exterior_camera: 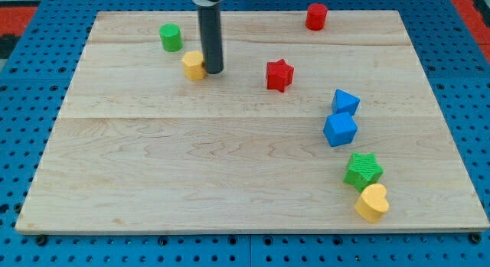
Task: Push the yellow hexagon to the green circle
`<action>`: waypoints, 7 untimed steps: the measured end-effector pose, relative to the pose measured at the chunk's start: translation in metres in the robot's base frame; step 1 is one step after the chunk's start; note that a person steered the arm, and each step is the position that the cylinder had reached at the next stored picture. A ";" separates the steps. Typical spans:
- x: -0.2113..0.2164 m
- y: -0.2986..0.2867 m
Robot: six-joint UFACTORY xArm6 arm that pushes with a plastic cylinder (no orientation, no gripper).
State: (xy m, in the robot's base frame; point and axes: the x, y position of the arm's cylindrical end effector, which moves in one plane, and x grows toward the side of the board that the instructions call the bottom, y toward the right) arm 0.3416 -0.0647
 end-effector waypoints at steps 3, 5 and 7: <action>-0.001 -0.066; 0.079 -0.040; 0.061 -0.051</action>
State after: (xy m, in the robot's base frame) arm 0.4031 -0.1157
